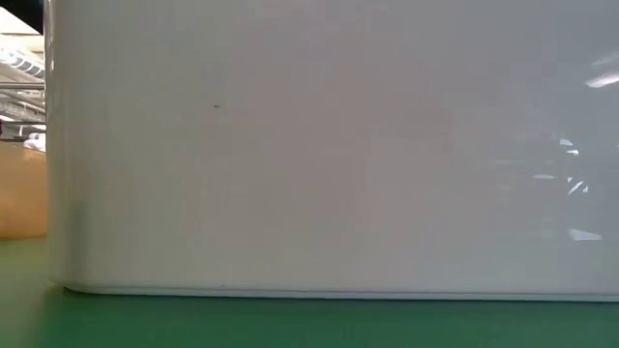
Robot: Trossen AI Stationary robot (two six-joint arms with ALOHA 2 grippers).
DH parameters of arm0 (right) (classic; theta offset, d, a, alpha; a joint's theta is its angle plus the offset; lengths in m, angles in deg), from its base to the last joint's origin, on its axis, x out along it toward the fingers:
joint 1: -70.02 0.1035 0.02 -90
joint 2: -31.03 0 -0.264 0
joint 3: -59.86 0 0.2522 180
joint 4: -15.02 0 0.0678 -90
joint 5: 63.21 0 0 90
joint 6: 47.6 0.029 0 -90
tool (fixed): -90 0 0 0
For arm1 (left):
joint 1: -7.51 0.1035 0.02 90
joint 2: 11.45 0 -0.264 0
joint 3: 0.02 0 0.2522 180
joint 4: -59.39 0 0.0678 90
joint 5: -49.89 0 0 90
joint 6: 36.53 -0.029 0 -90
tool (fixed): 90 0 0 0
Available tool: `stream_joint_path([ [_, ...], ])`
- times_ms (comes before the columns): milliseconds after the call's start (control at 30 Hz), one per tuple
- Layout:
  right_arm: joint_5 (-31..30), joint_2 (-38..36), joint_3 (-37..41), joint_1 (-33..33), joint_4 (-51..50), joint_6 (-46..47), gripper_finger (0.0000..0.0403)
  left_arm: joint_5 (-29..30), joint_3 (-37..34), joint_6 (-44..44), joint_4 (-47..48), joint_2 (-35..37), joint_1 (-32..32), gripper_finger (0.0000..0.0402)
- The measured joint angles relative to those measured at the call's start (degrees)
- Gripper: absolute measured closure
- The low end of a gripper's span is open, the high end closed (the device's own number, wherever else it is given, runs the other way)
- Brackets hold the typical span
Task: Sort produce into baskets
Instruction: Put the garlic into the orange bin
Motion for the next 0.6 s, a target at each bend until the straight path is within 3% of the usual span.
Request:
stream_joint_path([
  [167, 3.4, 0.0, 0.0, -0.2, -0.1, -0.4, 0.0142, 0.0, 0.0, 0.0, 0.0, 0.0, 0.0, 0.0292],
  [433, 5.2, -0.1, -1.8, 0.0, -1.4, -2.7, 0.0221, 0.0, 0.0, 0.0, 0.0, 0.0, 0.0, 0.0292],
  [600, 10.7, -1.3, -1.8, 0.3, -0.4, -3.2, 0.0254, 0.0, 0.0, -0.1, 0.0, 0.0, 0.0, 0.0292],
])
